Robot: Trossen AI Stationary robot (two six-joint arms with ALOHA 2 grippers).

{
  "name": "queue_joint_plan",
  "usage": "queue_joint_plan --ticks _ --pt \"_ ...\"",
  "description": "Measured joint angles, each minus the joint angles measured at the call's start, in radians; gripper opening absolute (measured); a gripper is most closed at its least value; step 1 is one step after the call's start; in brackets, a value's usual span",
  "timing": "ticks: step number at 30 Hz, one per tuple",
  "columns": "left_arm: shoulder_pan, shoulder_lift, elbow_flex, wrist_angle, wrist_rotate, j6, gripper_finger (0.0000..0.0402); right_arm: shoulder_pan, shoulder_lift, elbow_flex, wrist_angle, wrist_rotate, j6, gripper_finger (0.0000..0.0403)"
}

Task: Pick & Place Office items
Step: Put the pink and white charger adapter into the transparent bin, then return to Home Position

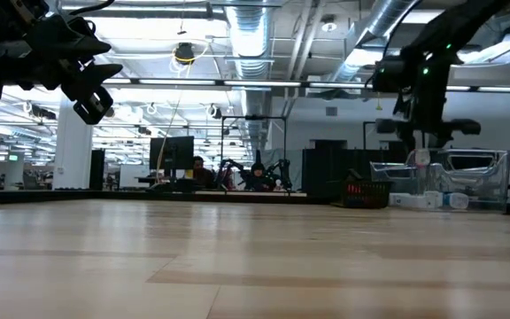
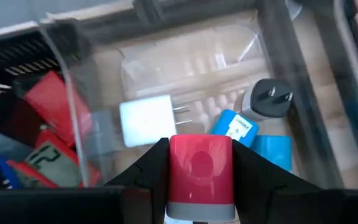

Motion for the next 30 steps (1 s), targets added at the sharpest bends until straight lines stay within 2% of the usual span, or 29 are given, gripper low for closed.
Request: queue_joint_plan --ticks 4,7,13,16,18,22,24,27,30 --pt "0.000 0.000 0.000 0.000 0.003 0.000 0.0117 0.020 0.065 0.000 0.016 0.000 0.030 0.0121" --pt "0.000 0.000 0.000 0.000 0.003 0.000 0.0117 0.047 0.088 0.000 0.063 0.001 -0.019 0.0133" --pt "0.000 0.000 0.000 0.000 0.003 0.000 0.0117 0.063 0.070 0.000 0.120 0.001 -0.160 0.0271" --pt "0.000 0.000 0.000 0.000 0.002 0.000 0.0117 0.064 0.050 0.000 0.134 0.000 -0.245 0.0315" --pt "0.000 0.000 0.000 0.000 0.002 0.000 0.0117 0.075 0.031 0.000 0.185 -0.049 -0.336 0.0331" --pt "0.000 0.000 0.000 0.000 0.002 0.000 0.0117 0.138 -0.024 0.000 0.331 -0.259 -0.483 0.0341" --pt "0.000 0.000 0.000 0.000 0.000 0.000 0.0117 0.199 -0.064 0.000 0.406 -0.328 -0.513 0.0339" --pt "0.000 0.000 0.000 0.000 -0.001 0.000 0.0117 0.331 -0.130 0.000 0.496 -0.319 -0.520 0.0330" --pt "0.000 0.000 0.000 0.000 -0.001 0.000 0.0117 0.493 -0.190 0.000 0.516 -0.179 -0.485 0.0319"
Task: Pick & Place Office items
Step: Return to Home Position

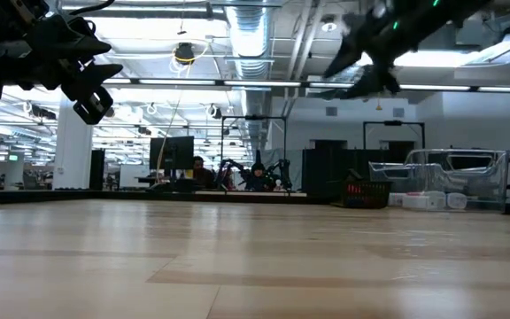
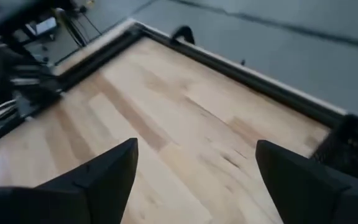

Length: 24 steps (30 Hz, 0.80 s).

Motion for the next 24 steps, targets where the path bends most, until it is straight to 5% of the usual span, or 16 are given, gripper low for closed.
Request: queue_joint_plan --ticks 4,11,18,24 --pt "0.000 0.000 0.000 0.000 0.000 0.000 0.0117 0.231 -0.043 0.000 -0.001 0.166 0.004 0.0311" --pt "0.000 0.000 0.000 0.000 0.001 0.000 0.0117 0.526 -0.066 -0.048 -0.001 0.263 -0.009 0.0310" --pt "0.000 0.000 0.000 0.000 0.004 0.000 0.0117 0.648 -0.189 -0.384 0.390 0.255 0.055 0.0310" --pt "0.000 0.000 0.000 0.000 0.004 0.000 0.0117 0.671 -0.297 -0.535 0.454 0.256 0.046 0.0310"
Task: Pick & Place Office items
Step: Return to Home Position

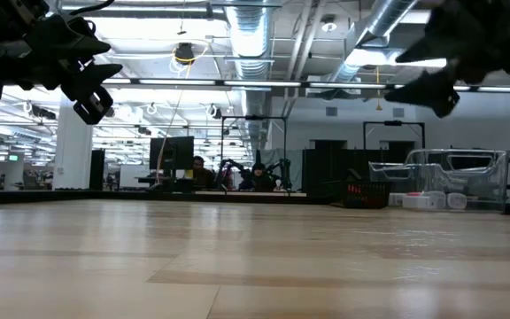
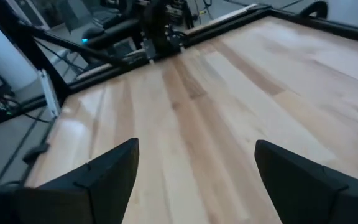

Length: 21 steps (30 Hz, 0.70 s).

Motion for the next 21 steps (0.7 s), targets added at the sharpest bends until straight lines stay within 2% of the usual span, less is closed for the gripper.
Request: queue_joint_plan --ticks 11,16,21 --pt "0.000 0.000 0.000 0.000 -0.001 0.000 0.0117 -0.083 -0.256 -0.219 0.032 0.003 -0.130 0.0311" --pt "0.000 0.000 0.000 0.000 -0.005 0.000 0.0117 -0.083 -0.344 -0.282 0.045 0.002 -0.296 0.0311" --pt "0.000 0.000 0.000 0.000 -0.004 0.000 0.0117 -0.102 -0.428 -0.282 -0.017 0.002 -0.439 0.0311"
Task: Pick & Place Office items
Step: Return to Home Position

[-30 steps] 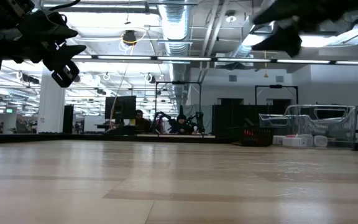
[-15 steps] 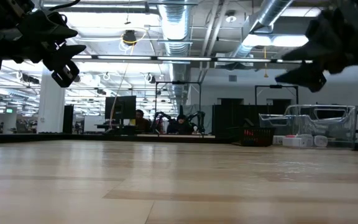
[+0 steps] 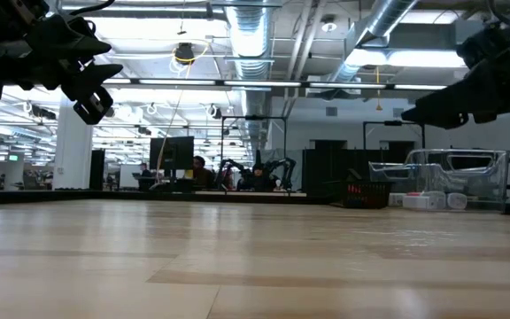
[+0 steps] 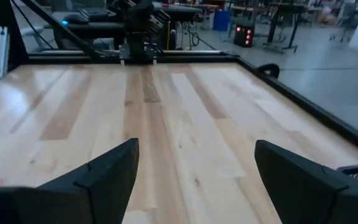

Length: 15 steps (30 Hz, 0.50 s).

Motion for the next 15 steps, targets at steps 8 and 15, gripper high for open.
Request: queue_joint_plan --ticks 8,15 --pt "0.000 0.000 0.000 0.000 0.001 0.000 0.0117 -0.074 -0.166 -0.001 -0.121 -0.097 -0.042 0.0311" --pt "0.000 0.000 0.000 0.000 0.002 0.000 0.0117 -0.108 -0.202 -0.001 -0.137 -0.227 0.055 0.0311"
